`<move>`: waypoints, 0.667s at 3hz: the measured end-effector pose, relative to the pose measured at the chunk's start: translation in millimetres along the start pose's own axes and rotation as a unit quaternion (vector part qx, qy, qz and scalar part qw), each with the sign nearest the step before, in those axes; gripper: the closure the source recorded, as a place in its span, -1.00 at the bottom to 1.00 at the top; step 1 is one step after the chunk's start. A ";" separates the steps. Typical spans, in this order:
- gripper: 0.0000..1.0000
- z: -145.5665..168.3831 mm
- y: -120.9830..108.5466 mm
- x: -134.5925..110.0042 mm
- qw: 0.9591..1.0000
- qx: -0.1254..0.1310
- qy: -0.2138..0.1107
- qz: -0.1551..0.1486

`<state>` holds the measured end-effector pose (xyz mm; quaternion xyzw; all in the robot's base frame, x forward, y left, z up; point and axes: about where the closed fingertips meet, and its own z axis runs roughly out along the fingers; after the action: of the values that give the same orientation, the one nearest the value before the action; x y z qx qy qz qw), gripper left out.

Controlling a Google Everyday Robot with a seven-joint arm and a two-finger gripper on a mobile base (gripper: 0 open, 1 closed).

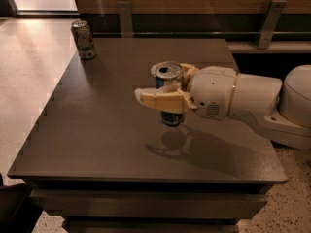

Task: Move redbull can near 7up can

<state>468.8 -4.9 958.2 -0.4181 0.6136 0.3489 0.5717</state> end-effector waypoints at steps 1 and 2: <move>1.00 -1.7 -38.7 -35.7 1.000 0.022 -0.001 -0.005; 1.00 9.9 -74.5 -63.9 0.999 0.039 -0.021 0.009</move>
Offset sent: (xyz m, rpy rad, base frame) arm 0.1247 -0.0224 0.0969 0.1147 0.0055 -0.1341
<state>540.6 -18.9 1024.3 -0.3832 0.6183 0.3382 0.5970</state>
